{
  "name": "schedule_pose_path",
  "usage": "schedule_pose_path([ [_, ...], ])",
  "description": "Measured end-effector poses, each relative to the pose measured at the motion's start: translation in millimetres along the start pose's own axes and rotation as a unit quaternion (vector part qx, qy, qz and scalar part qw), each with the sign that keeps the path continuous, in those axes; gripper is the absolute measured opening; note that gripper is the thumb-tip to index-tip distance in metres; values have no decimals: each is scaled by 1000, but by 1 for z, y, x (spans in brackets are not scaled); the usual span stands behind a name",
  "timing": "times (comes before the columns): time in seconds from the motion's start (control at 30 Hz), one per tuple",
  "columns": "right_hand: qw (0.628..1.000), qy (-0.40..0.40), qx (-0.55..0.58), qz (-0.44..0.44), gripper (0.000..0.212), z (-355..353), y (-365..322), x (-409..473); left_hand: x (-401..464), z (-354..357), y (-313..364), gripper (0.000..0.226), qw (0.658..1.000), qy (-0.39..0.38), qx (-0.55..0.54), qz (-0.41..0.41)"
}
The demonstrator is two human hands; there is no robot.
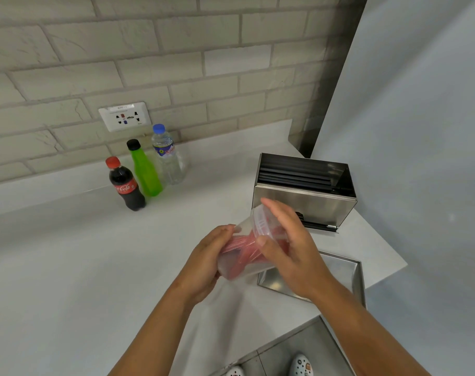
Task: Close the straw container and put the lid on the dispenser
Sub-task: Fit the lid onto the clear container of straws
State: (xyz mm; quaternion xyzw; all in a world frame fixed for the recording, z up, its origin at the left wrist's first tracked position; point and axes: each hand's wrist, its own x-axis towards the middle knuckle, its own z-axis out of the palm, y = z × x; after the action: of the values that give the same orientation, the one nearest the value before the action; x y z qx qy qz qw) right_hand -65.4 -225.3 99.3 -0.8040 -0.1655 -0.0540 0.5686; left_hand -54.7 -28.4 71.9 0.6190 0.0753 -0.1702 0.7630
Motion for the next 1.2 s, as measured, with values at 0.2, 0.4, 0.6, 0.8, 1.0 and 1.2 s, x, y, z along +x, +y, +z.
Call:
schedule_pose_path([
  [0.2,996,-12,-51,-66,72,0,4,4,6,-4,5,64,996,-23,-60,-62],
  [0.4,998,35,-36,-41,62,11,3,9,7,7,1,57,995,60,-77,-19],
  [0.6,997,64,15,28,62,19,-1,8,5,13,-7,43,991,107,-35,74],
  [0.8,979,100,111,136,64,19,-5,17,5,13,-5,36,985,101,25,138],
  [1.0,994,77,59,54,65,10,-3,14,3,10,11,46,996,32,-85,5],
  [1.2,996,8,-55,-64,70,3,1,9,0,-4,16,72,985,-20,-99,-137],
])
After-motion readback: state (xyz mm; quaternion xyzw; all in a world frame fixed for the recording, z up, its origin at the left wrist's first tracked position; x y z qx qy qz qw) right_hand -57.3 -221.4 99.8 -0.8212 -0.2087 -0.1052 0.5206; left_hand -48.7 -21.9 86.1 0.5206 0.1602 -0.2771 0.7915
